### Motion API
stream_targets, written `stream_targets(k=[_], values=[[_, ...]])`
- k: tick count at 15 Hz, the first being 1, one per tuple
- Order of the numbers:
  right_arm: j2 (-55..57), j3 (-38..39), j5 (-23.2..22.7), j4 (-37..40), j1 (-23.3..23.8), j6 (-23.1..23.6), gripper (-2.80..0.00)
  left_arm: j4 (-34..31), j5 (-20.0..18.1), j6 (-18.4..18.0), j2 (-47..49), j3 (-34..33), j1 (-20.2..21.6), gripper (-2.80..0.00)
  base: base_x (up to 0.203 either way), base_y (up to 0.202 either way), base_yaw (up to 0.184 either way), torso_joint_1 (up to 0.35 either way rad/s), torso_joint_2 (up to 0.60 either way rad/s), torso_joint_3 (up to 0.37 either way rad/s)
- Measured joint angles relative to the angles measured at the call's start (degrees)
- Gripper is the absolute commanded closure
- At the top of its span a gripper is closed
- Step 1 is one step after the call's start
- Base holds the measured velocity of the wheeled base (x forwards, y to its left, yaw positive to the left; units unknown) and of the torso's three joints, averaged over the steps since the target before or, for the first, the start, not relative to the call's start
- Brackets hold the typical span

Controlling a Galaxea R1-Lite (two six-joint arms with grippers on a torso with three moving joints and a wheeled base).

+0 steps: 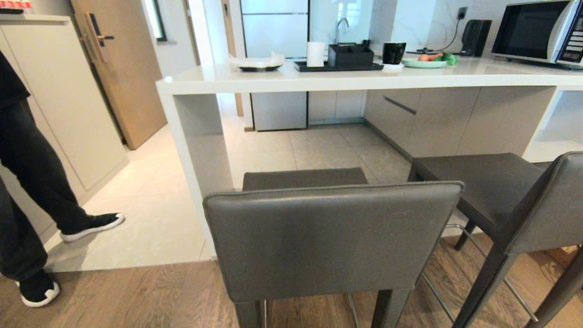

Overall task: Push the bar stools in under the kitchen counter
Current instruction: Push the gray chair back under the dining table

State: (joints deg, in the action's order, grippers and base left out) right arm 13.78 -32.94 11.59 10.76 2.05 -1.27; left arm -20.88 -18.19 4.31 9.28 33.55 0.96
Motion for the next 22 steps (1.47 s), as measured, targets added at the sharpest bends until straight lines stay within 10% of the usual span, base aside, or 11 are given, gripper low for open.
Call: stream_targets(k=[4, 7, 15, 22], values=[[-5.3, 8.7, -0.7, 0.1, -1.3, 1.8, -2.80, 5.2, 8.2, -4.7, -6.5, -17.9, -0.6, -2.80, 0.000, 0.000, 0.000, 0.000, 0.00, 0.000], [-11.0, 16.1, -3.8, -0.5, -1.7, 5.7, -2.80, 20.5, 15.6, -6.5, -8.4, -30.7, -0.7, -2.80, 0.000, 0.000, 0.000, 0.000, 0.00, 0.000], [-13.8, 32.4, -12.2, -16.5, -1.8, 12.9, -2.80, 25.2, 13.7, -6.9, -9.3, -33.5, -0.8, -2.80, 0.000, 0.000, 0.000, 0.000, 0.00, 0.000], [-13.8, 32.9, -12.4, -10.1, -1.9, 4.6, -2.80, 25.1, 14.1, -5.2, -9.3, -33.5, -0.8, -2.80, 0.000, 0.000, 0.000, 0.000, 0.00, 0.000]])
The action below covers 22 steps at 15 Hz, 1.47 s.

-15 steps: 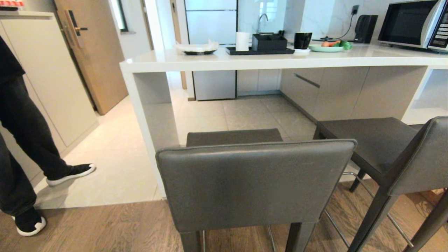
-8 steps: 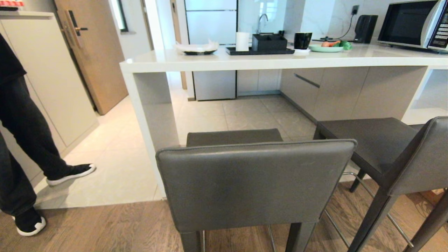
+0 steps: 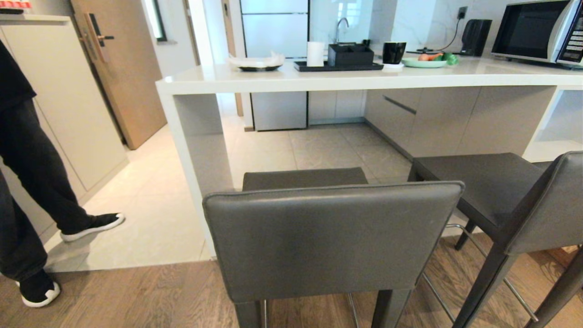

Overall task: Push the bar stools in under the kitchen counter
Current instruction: Push the gray chair back under the dining table

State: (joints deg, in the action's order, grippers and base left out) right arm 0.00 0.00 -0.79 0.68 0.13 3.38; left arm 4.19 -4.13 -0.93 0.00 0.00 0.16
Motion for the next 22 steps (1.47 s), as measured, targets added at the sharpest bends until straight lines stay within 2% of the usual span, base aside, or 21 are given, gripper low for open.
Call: stream_targets(k=[2, 4, 5, 7, 8, 10, 18, 19, 22], values=[[0.0, 0.0, -0.1, 0.0, 0.0, 0.3, -2.80, -0.3, 0.6, 3.2, 0.0, 0.0, 0.0, -2.80, 0.000, 0.000, 0.000, 0.000, 0.00, 0.000], [0.0, 0.0, -0.5, -1.3, 0.0, 0.2, -2.80, -1.9, 0.9, 3.7, 0.0, 0.3, 0.0, -2.80, 0.000, 0.000, 0.000, 0.000, 0.00, 0.000], [0.0, 0.0, -0.2, -2.8, 0.0, 0.2, -2.80, -4.4, 1.9, 3.1, 0.0, 1.2, 0.0, -2.80, 0.000, 0.000, 0.000, 0.000, 0.00, 0.000], [0.0, 0.0, 0.1, -3.3, 0.0, 0.6, -2.80, -12.2, 5.1, -0.7, 0.0, 3.6, 0.0, -2.80, 0.000, 0.000, 0.000, 0.000, 0.00, 0.000], [0.0, 0.0, -0.1, -2.2, 0.0, 0.7, -2.80, -14.7, 4.6, -2.8, 0.0, 4.2, 0.0, -2.80, 0.000, 0.000, 0.000, 0.000, 0.00, 0.000], [0.0, 0.0, -0.2, 0.1, 0.0, 0.6, -2.80, -15.6, 2.3, -2.8, 0.0, 4.5, -0.1, -2.80, 0.000, 0.000, 0.000, 0.000, 0.00, 0.000], [0.0, 0.0, 0.2, -0.1, 0.0, 0.0, -2.80, -15.8, 2.3, -1.9, 0.0, 4.5, 0.0, -2.80, 0.000, 0.000, 0.000, 0.000, 0.00, 0.000], [0.0, 0.0, 0.0, -0.1, 0.0, 0.0, 0.00, -15.8, 2.3, -1.6, 0.0, 4.5, -0.1, 0.00, 0.000, 0.000, 0.000, 0.000, 0.00, 0.000], [0.0, 0.0, -0.8, 0.0, 0.0, 2.6, 0.00, -15.8, 2.0, -2.2, 0.0, 4.5, -0.1, 0.00, 0.000, 0.000, 0.000, 0.000, 0.00, 0.000]])
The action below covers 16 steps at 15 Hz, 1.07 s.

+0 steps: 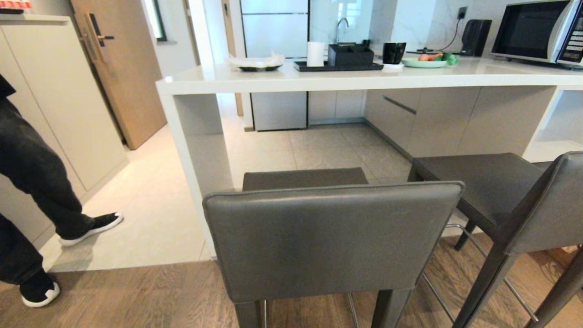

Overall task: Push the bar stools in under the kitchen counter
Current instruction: Push the gray chair back under the dining table

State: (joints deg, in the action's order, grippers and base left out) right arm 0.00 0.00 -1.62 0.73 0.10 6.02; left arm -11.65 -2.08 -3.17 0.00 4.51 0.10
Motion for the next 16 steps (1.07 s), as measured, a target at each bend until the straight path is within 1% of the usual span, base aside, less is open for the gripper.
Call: stream_targets(k=[1, 2, 3, 8, 16], values=[[0.0, 0.0, 0.3, -0.1, 0.0, -1.3, 0.00, 0.0, 0.3, 0.7, 0.0, 0.0, 0.0, 0.00, 0.000, 0.000, 0.000, 0.000, 0.00, 0.000], [0.0, 0.0, 1.1, -0.3, 0.0, -3.7, 0.00, 0.0, 0.3, 1.2, 0.0, 0.0, -0.1, 0.00, 0.000, 0.000, 0.000, 0.000, 0.00, 0.000], [0.0, 0.0, 1.5, -0.4, 0.0, -5.4, 0.00, 0.0, 0.3, 1.2, 0.0, 0.0, 0.0, 0.00, 0.000, 0.000, 0.000, 0.000, 0.00, 0.000], [0.0, 0.0, 1.7, -0.4, 0.0, -6.2, 0.00, 0.1, 0.5, 1.5, 0.0, 0.0, 0.0, 0.00, 0.000, 0.000, 0.000, 0.000, 0.00, 0.000], [0.0, 0.0, 1.7, -0.4, 0.0, -6.2, 0.00, 0.0, 0.4, 1.4, 0.0, 0.0, -0.1, 0.00, 0.000, 0.000, 0.000, 0.000, 0.00, 0.000]])
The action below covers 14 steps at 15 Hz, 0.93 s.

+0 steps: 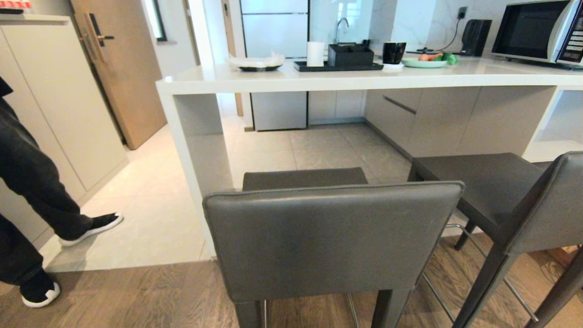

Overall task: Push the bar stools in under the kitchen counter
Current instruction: Push the gray chair back under the dining table

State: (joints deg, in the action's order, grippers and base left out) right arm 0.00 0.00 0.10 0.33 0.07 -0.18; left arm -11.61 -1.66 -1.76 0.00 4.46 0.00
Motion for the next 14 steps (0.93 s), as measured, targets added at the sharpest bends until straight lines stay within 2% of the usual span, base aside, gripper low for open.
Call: stream_targets(k=[5, 14], values=[[0.0, 0.0, 0.0, 0.0, 0.0, 0.0, 0.00, 0.0, -0.1, -0.1, 0.0, 0.0, 0.0, 0.00, 0.000, -0.017, 0.002, 0.001, 0.00, 0.000], [0.0, 0.0, 0.0, 0.0, 0.0, 0.0, 0.00, 0.0, -0.1, 0.0, 0.0, 0.0, 0.0, 0.00, 0.000, -0.188, 0.003, 0.003, 0.00, 0.001]])
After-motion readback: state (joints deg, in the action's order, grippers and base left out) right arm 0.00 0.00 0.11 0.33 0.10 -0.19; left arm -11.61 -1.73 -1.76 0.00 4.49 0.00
